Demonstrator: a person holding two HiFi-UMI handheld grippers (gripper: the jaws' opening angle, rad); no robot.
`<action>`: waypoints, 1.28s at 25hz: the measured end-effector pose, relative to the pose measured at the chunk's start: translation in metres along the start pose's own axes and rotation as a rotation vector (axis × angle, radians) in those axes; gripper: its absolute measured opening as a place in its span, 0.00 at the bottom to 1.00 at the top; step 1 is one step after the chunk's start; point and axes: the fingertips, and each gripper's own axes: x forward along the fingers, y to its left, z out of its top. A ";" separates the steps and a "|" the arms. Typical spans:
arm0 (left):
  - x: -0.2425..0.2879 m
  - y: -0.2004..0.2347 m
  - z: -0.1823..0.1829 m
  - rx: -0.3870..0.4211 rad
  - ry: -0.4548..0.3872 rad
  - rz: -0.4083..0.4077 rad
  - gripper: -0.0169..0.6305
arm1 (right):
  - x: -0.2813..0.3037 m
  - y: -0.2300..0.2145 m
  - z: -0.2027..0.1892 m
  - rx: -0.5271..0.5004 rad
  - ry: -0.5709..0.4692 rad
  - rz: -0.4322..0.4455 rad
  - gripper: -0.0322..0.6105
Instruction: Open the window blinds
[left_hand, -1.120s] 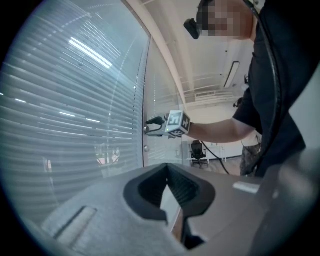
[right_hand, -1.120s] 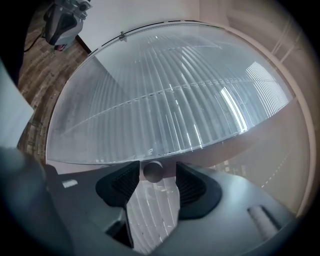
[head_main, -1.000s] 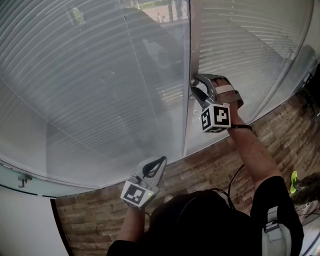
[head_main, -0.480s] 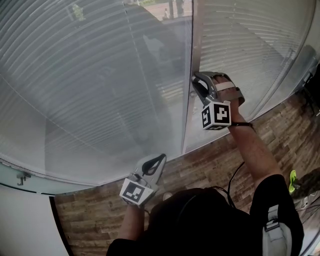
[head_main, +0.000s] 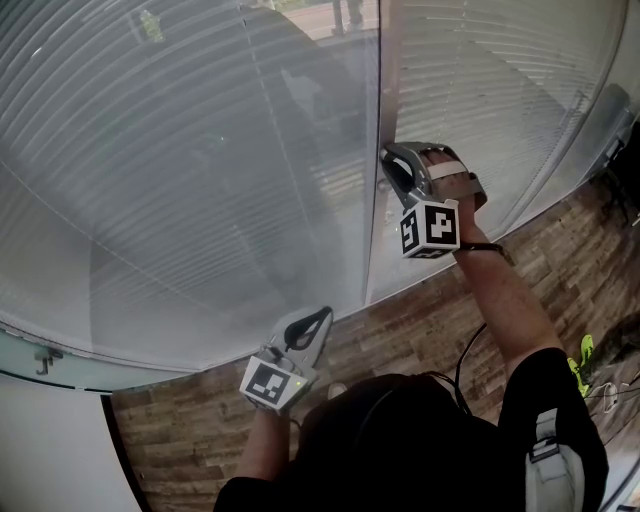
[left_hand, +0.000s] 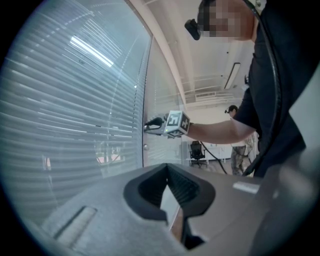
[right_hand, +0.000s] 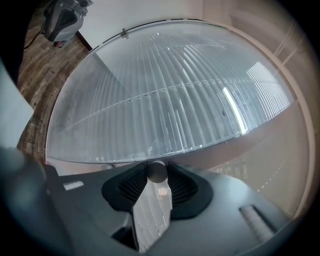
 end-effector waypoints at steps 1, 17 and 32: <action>0.000 0.000 0.000 0.002 0.001 -0.001 0.03 | 0.000 0.000 -0.001 0.007 0.001 -0.001 0.25; -0.001 0.000 -0.003 -0.004 0.012 0.003 0.03 | -0.001 -0.005 -0.001 0.268 -0.023 0.007 0.25; -0.003 0.001 -0.006 0.005 0.020 -0.017 0.03 | 0.002 -0.012 -0.010 0.897 -0.100 0.041 0.25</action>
